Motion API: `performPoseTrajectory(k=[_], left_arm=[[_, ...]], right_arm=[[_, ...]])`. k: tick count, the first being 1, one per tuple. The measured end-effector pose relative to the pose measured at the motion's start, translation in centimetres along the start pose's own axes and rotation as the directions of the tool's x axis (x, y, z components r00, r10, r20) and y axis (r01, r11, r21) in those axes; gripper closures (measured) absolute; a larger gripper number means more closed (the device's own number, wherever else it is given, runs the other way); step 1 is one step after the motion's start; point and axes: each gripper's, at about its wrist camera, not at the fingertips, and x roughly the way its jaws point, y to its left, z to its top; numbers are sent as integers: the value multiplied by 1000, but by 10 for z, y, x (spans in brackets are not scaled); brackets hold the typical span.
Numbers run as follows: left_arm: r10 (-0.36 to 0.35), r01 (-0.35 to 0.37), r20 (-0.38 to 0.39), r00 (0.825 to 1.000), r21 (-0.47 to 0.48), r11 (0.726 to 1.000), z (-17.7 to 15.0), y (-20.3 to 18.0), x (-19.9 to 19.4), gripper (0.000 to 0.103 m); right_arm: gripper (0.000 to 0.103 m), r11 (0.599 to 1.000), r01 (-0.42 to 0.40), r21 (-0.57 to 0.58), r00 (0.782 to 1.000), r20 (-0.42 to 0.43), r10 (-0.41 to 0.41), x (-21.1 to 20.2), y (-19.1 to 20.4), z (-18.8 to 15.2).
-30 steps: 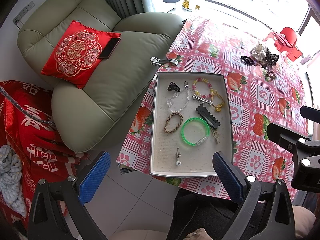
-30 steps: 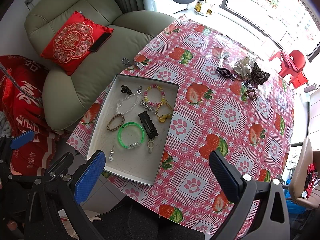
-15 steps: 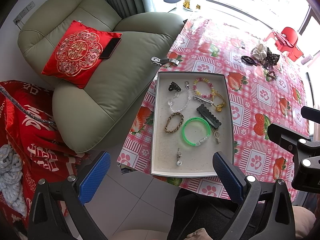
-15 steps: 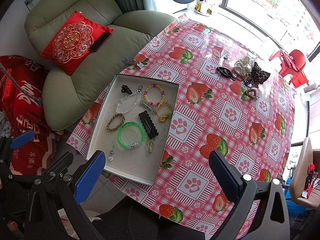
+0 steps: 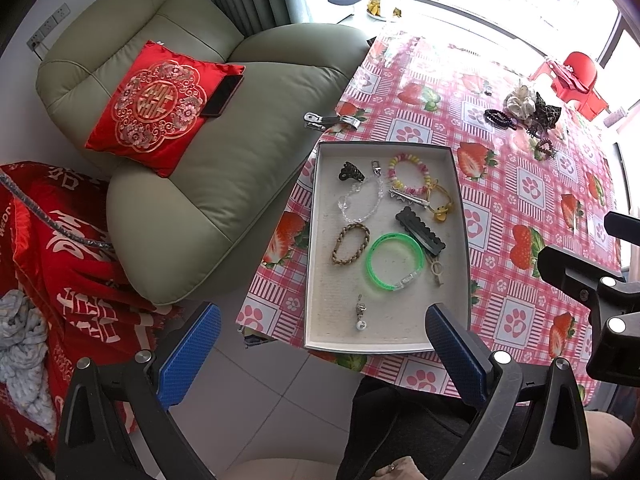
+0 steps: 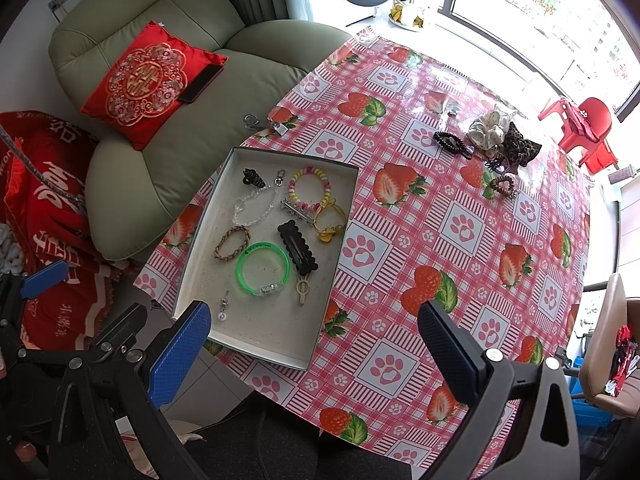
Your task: Organize jewelry
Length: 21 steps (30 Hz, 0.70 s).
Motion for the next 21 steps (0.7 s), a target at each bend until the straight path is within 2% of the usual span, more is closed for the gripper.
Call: performPoseTrajectory(k=[21], left_arm=[[14,-14,5,1000,17,1000,4,5,1,0]], right_arm=[[0,1000,-2,2,1000,-5,2,3,0,-1]])
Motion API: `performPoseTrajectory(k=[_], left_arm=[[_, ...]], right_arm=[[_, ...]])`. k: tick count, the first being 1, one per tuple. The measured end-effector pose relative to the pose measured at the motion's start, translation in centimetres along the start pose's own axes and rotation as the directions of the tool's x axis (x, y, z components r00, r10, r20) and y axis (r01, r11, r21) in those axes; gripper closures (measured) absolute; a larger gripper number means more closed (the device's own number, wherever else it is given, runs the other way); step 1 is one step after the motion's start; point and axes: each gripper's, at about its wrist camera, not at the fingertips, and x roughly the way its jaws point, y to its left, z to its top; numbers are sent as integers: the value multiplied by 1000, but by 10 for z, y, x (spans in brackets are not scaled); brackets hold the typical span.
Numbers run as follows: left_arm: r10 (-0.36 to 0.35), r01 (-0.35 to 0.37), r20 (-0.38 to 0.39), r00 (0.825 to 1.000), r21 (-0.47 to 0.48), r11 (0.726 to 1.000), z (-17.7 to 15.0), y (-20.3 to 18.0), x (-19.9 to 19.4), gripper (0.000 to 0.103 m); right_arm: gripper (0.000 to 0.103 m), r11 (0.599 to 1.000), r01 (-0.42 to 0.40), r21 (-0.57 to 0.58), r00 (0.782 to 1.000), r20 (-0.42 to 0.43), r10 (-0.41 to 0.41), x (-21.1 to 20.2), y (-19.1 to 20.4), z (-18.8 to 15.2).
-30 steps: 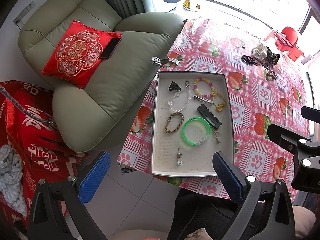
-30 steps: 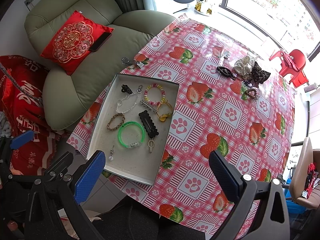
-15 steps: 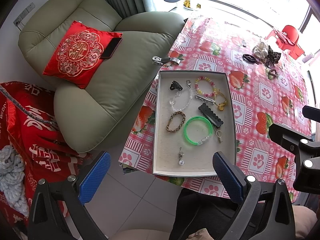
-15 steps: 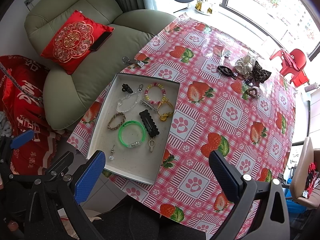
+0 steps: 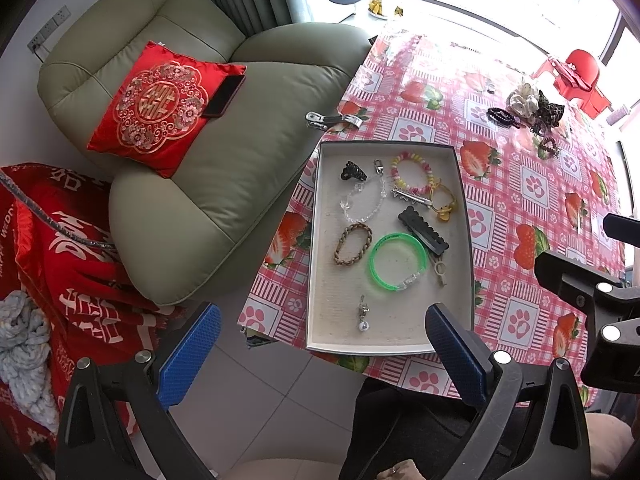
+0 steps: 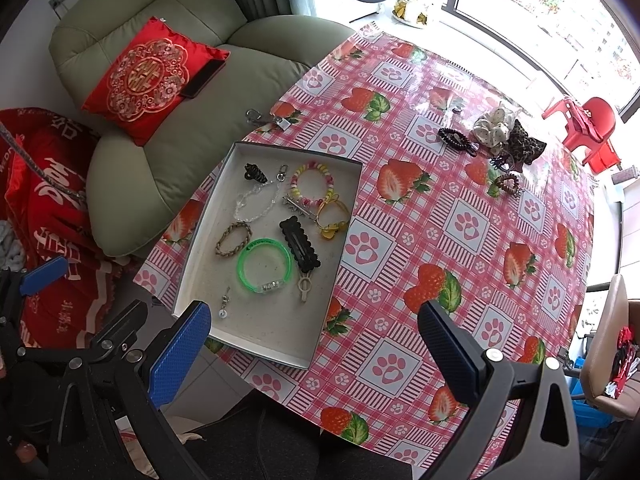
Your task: Organize jewelry
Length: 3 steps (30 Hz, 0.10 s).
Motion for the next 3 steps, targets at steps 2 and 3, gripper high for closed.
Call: performPoseTrajectory(k=[2,3], left_arm=[[11,-11,14,1000,3,1000,1,-1,-1,0],[12,-12,16,1000,8,1000,2,-3,-2,0]], right_arm=[[0,1000,-3,-1,1000,-1,3,1,0,-3],[0,1000,-6,0,1000,-1,6,1,0,-5]])
